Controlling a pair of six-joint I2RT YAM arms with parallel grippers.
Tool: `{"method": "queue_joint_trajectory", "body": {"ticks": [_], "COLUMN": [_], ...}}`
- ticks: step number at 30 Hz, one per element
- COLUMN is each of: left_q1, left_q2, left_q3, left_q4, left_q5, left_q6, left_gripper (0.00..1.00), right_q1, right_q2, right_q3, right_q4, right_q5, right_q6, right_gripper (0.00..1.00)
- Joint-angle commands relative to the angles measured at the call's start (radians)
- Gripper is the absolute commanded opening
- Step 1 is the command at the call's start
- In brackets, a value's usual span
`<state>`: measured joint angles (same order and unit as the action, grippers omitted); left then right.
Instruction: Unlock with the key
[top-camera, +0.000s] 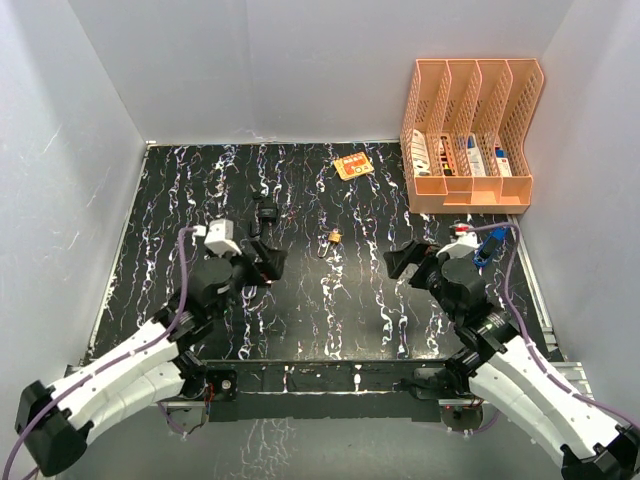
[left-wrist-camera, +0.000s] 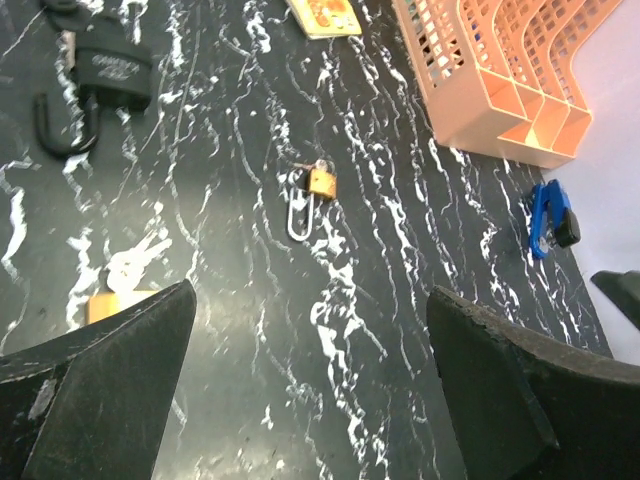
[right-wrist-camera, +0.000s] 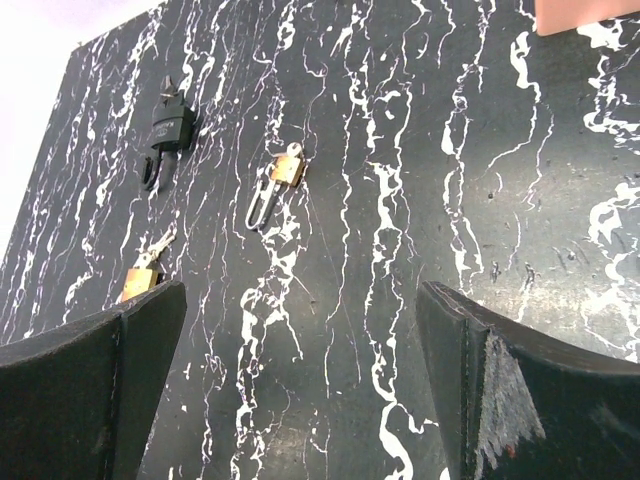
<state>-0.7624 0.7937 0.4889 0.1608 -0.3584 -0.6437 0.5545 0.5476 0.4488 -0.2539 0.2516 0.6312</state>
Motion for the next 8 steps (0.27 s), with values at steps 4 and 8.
{"method": "queue_joint_trajectory", "body": {"ticks": [4,8], "left_q1": [-0.009,-0.009], "left_q2": [-0.253,-0.283], "left_q3": [-0.088,-0.075], "left_q4": [-0.173,-0.214], "left_q5": [-0.077,-0.099], "left_q6": [-0.041,-0.013], "left_gripper": [0.98,0.98], "right_q1": [-0.002,-0.003], "right_q2": [-0.053,-0.047], "right_q3": [0.022,0.03], "right_q4": [-0.036,-0.048], "right_q5": [0.065,0.046], "right_q6": [0.006,0.012], "right_gripper": [0.98,0.98]}}
